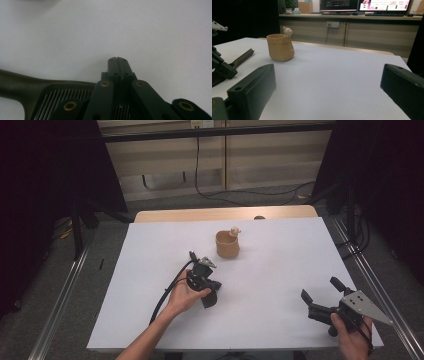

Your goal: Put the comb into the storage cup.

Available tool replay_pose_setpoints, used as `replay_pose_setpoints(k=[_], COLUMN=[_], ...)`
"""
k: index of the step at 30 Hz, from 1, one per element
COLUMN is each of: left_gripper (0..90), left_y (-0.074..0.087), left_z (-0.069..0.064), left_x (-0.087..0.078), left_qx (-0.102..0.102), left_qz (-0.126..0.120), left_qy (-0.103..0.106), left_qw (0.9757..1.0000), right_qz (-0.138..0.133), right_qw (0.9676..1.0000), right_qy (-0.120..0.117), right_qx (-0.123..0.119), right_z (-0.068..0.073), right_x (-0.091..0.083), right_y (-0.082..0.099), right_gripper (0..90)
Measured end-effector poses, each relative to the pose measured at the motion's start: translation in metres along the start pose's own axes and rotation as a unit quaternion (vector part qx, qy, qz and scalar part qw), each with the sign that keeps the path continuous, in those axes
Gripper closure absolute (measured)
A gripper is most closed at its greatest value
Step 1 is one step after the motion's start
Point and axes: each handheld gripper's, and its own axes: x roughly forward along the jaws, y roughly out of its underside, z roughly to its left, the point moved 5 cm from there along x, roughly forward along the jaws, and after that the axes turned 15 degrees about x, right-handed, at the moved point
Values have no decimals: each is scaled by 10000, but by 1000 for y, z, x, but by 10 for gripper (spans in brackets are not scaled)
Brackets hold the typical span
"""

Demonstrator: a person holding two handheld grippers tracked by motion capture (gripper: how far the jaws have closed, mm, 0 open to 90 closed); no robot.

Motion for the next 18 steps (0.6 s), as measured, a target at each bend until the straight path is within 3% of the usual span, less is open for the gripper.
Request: replay_pose_setpoints(k=[18], left_gripper=[900], left_y=[6], left_z=[2], left_x=[-5], left_qx=[-182], left_qz=[4], left_qy=[4], left_qw=[9998], right_qz=[6], right_qw=[10000], right_qy=[20], right_qx=[-18], right_z=[0], right_x=[0], right_y=[0], right_gripper=[0])
